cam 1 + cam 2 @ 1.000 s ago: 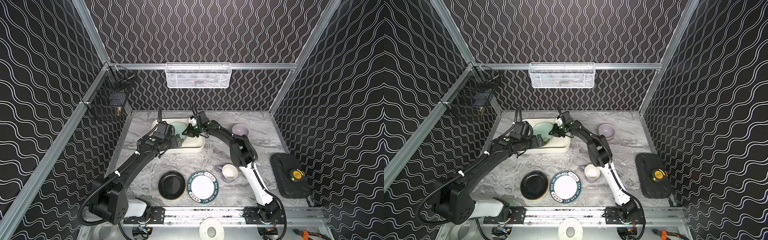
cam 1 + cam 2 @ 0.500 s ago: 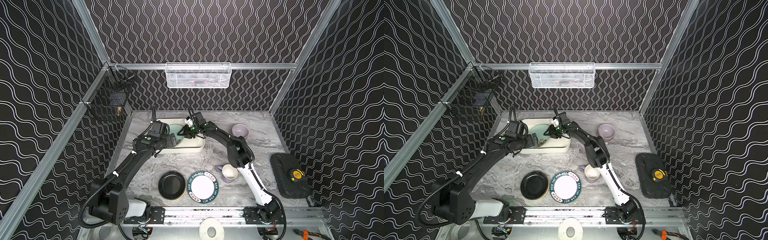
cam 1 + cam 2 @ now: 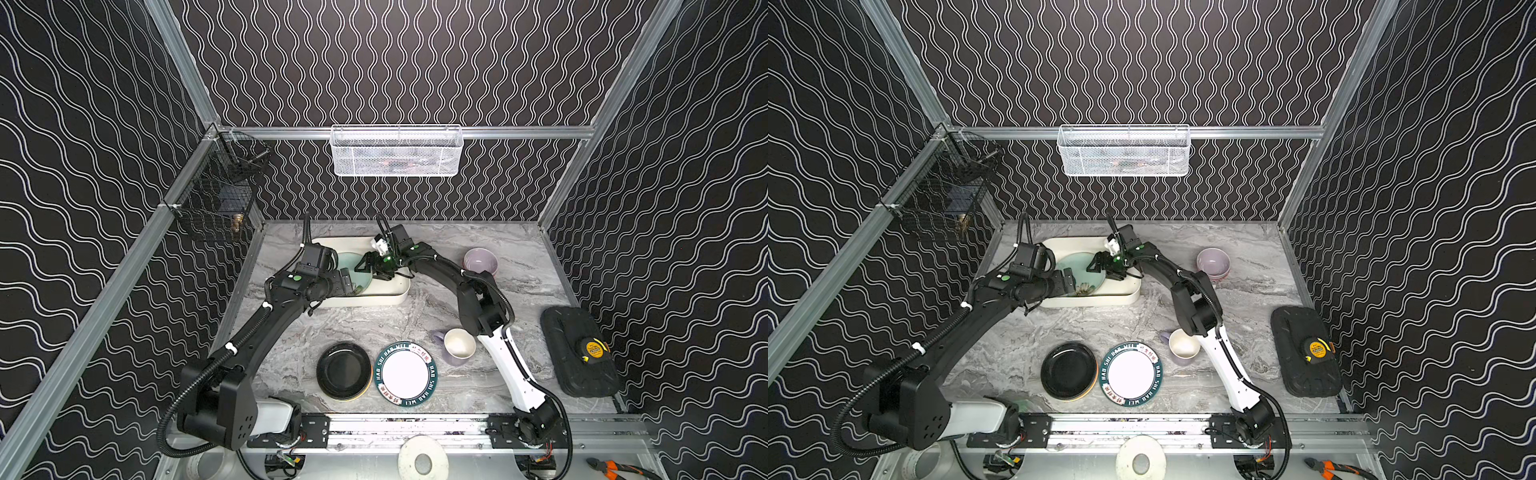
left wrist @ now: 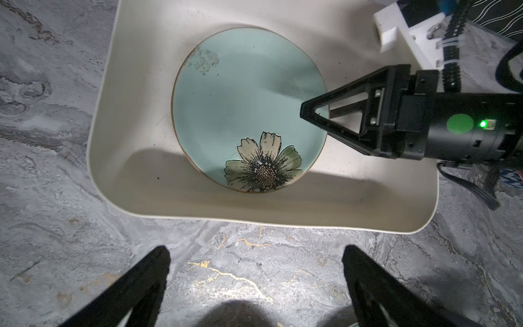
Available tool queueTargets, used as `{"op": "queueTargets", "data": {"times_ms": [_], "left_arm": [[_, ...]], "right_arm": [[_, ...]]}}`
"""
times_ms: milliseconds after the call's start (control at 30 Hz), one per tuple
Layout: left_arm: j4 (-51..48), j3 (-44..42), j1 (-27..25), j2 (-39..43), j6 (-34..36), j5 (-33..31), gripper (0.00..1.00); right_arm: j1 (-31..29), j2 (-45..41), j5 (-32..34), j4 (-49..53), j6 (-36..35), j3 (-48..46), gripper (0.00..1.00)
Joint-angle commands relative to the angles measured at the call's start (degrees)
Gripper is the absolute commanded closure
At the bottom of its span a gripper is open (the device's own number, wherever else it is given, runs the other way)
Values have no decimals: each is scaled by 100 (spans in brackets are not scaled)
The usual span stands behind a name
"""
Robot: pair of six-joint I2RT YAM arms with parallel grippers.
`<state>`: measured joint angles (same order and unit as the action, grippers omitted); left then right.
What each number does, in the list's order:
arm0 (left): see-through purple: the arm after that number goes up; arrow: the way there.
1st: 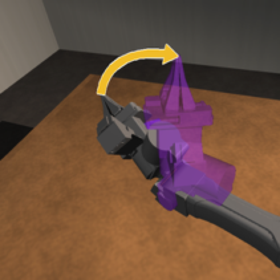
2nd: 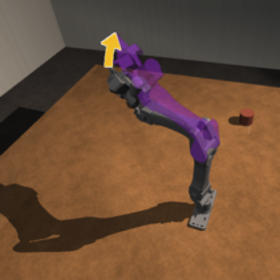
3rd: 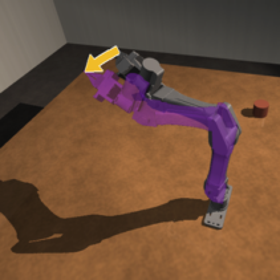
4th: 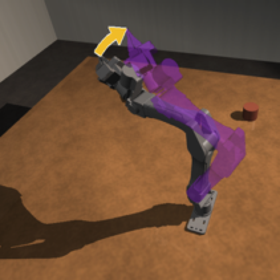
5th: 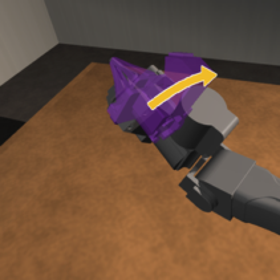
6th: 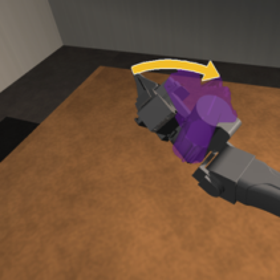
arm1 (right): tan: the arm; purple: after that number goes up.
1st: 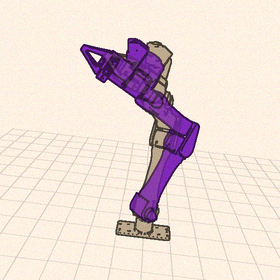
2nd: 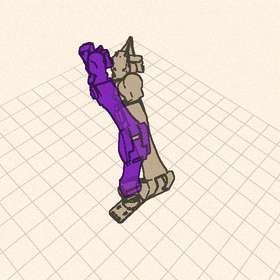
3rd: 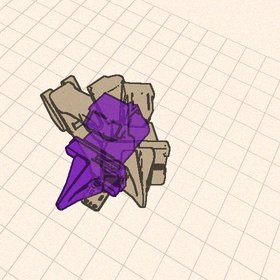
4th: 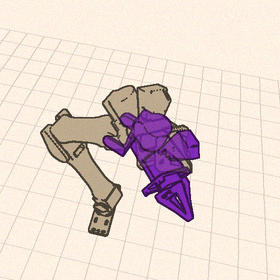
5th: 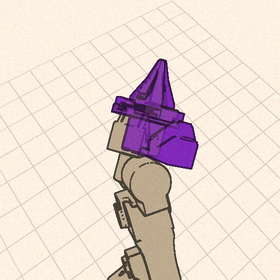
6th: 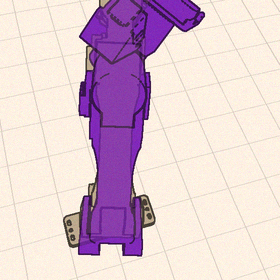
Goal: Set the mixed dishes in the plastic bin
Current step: 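Lower the plate into the cream bin with the right gripper, then open the right gripper and lift it away from the plate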
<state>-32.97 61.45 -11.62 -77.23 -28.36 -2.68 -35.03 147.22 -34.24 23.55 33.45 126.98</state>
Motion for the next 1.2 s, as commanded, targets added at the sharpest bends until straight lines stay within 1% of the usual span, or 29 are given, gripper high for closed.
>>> {"op": "queueTargets", "data": {"times_ms": [0,167,367,500,633,700,867,1167], "left_arm": [[64,-1,10,-19,94,100,1],[143,-75,10,24,85,168,1],[133,-28,10,33,120,174,1],[42,30,10,15,137,55,1],[114,-24,10,19,111,87,1],[121,-16,11,15,103,101,1],[186,-53,2,-20,78,186,1],[177,-98,2,-6,135,180,1]], "right_arm": [[63,-519,333,200,-352,-114,20],[110,-846,511,357,-556,-340,19],[117,-1532,1205,674,-1050,-692,17],[120,-2034,2081,919,-1383,-1027,17],[127,-2435,3286,1112,-1674,-1453,18],[136,-2513,3609,1221,-1783,-1576,18],[215,-2549,3638,1178,-1710,-1969,18],[211,-2287,3590,1257,-1649,-1994,21]]}}
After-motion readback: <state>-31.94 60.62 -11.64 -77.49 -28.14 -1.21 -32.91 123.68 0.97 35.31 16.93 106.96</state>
